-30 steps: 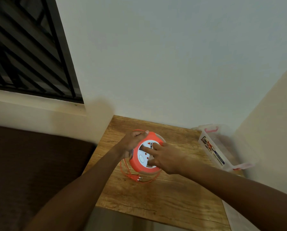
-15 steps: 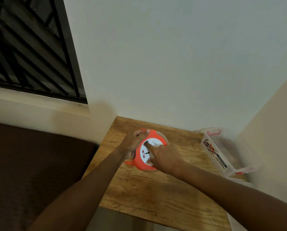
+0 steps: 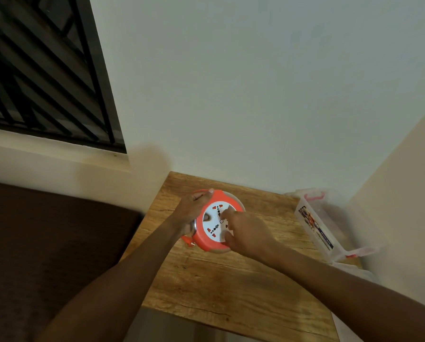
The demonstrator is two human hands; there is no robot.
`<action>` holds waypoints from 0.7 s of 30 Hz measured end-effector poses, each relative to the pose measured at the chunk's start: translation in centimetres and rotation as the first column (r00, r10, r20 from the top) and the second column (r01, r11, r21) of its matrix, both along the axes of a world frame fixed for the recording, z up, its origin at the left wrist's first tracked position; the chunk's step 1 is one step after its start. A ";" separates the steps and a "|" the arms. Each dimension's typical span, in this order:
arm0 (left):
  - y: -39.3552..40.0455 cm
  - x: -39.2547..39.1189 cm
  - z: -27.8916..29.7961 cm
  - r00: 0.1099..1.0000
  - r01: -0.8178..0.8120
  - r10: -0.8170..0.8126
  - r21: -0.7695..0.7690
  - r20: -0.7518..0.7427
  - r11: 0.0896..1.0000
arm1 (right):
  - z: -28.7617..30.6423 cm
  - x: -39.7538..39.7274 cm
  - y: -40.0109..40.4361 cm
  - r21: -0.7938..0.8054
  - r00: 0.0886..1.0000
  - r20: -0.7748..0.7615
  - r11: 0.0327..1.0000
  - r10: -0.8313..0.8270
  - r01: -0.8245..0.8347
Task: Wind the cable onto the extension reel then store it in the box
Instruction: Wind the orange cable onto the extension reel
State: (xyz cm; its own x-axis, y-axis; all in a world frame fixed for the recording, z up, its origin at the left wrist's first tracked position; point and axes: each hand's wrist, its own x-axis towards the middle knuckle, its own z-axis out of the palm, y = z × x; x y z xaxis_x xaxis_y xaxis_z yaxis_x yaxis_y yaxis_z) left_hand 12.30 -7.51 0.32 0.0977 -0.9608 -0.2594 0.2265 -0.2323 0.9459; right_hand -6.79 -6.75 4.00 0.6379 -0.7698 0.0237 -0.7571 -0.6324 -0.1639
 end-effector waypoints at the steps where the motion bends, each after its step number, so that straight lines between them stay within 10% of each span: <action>1: 0.0 0.1 0.0 1.000 0.016 -0.016 0.014 0.014 1.000 | -0.1 -0.3 -0.3 -0.107 0.983 -0.117 0.982 0.140 -0.153; 5: 0.0 0.3 0.2 0.994 0.103 -0.104 0.032 0.038 0.994 | 0.6 -1.3 -1.5 -0.105 0.784 -0.447 0.846 0.430 -0.523; 13: 0.1 0.3 0.0 0.981 0.182 -0.185 0.048 0.062 0.982 | 2.0 -1.3 -1.2 -0.090 0.576 -0.657 0.709 0.486 -0.700; 21: 0.1 0.2 0.6 0.990 0.137 -0.137 0.011 0.007 0.990 | 0.6 1.0 0.4 -0.185 0.702 -0.662 0.850 0.263 -0.493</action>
